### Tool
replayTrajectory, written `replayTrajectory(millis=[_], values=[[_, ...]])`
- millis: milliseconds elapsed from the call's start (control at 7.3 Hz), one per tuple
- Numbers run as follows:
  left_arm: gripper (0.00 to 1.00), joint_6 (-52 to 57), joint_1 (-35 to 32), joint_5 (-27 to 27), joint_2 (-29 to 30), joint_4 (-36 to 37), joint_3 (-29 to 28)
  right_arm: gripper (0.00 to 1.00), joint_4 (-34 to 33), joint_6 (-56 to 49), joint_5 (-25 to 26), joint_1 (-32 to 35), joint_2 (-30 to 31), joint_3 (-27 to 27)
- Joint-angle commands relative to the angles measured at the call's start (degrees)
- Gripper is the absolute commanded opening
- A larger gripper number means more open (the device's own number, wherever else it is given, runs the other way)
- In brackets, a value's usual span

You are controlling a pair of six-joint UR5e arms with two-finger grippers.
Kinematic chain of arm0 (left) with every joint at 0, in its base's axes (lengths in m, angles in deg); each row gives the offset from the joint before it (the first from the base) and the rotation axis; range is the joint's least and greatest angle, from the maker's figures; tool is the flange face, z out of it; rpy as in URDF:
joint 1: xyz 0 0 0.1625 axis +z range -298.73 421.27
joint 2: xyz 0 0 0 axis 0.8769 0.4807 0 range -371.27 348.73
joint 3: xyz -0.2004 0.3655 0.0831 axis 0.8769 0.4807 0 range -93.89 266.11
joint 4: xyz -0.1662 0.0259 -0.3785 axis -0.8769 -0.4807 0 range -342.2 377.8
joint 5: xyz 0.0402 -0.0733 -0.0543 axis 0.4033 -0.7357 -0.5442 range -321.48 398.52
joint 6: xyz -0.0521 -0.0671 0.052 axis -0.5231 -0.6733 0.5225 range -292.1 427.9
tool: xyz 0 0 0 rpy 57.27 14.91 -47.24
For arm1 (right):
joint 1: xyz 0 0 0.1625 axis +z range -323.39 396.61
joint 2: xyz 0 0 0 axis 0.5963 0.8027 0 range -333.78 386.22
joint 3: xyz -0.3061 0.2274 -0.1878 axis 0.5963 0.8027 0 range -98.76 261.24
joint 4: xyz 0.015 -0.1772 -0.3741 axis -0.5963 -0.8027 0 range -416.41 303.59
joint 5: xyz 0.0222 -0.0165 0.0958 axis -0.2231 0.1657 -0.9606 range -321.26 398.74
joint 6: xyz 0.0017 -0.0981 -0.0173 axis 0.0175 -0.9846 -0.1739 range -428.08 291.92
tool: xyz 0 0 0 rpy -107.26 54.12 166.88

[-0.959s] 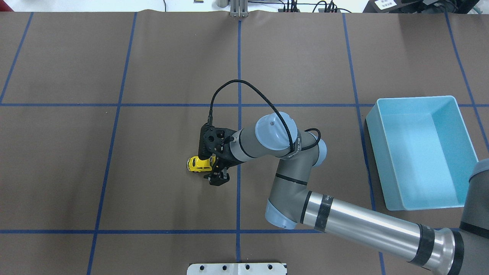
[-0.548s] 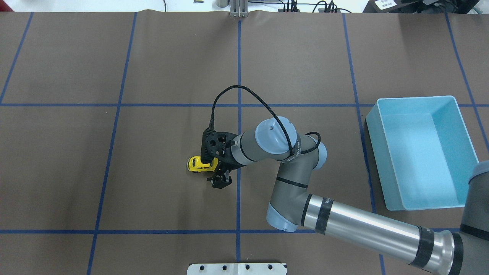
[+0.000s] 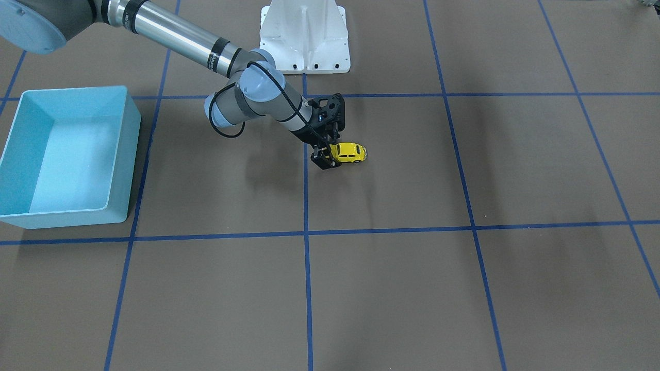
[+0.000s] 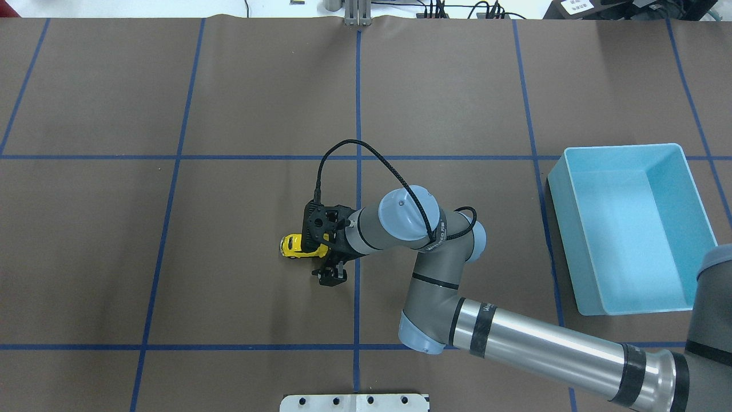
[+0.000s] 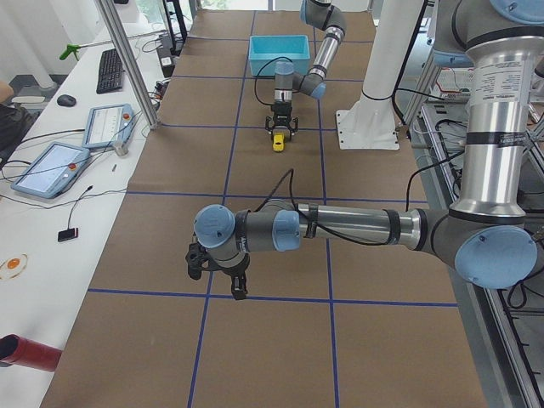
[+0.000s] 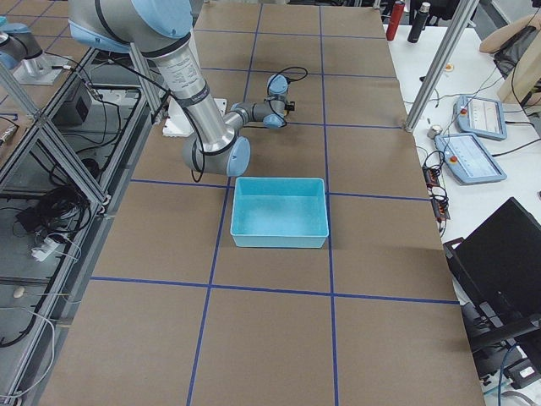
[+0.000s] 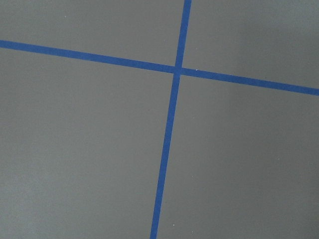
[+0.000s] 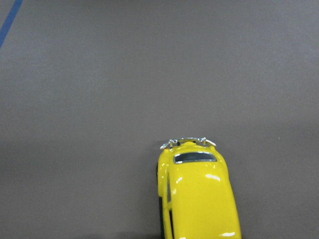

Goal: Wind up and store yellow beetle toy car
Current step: 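Close the right gripper on the car and lift it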

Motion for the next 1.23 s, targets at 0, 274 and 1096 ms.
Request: replayTrajectory(millis=[0, 274, 1096], values=[[1.0, 0.0, 0.0, 0.0, 0.1, 0.0, 0.0, 0.14, -0.2, 0.5, 0.0, 0.0, 0.0, 0.0], [1.0, 0.0, 0.0, 0.0, 0.0, 0.0, 0.0, 0.0, -0.3, 0.6, -1.3, 1.6, 0.0, -0.5], [1.0, 0.1, 0.0, 0.0, 0.1, 0.0, 0.0, 0.0, -0.5, 0.6, -11.0, 14.9, 2.2, -2.9]])
